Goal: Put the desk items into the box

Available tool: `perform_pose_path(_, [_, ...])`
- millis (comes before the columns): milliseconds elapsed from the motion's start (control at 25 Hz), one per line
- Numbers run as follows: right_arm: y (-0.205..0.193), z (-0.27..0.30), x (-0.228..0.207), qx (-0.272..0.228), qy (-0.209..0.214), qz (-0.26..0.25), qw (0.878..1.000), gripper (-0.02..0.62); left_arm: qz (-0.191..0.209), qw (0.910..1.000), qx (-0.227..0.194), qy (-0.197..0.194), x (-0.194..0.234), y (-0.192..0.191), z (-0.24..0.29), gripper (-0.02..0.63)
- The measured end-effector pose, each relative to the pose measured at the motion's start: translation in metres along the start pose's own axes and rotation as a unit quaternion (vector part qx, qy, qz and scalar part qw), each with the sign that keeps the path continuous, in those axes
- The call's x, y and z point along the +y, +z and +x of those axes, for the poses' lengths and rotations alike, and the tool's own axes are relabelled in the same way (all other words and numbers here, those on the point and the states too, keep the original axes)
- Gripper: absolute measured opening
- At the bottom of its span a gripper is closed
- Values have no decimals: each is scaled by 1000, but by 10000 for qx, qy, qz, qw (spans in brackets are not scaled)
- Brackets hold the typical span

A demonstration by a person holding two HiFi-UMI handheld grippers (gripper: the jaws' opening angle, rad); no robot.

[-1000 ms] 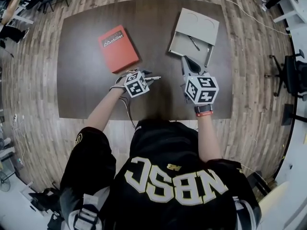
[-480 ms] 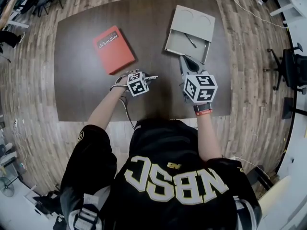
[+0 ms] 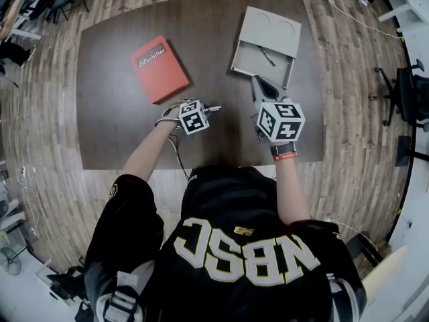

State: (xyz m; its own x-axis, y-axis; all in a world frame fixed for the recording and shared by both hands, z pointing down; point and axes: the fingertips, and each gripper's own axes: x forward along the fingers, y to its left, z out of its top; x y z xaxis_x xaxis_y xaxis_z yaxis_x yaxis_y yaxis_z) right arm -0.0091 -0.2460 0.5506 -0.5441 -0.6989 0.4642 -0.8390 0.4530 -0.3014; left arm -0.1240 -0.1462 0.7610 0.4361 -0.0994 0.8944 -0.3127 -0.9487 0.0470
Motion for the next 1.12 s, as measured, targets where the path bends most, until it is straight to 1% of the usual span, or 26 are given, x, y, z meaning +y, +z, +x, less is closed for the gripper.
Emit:
perform_pose_path(280, [2,1,0,-35,37,27,10000,9,-233,9997,-69,72,4,1,-12,64])
perform_pose_path(440, [2,2,0,-28,33,10,10000,9,-434,9987,-220,136,13,11,-30,64])
perform_pose_path(520, [3,1,0,-48,46,60,10000,9,-432,9985,-269,184,18,17,-38,64])
perform_pose_path(760, [16,-5,2,-266,215,460,9984,9,-30,9989,-300,354,36,41,-60,64])
perform_pose_path(920, [28,-14,-5,-418,87,478,9979,9,208,9983,-355,402,51,67,-69,64])
perform_pose_path(1120, [26,-18,-19,-455,-30,543,9975,9,537,9974,-294,393,69,94,-69,64])
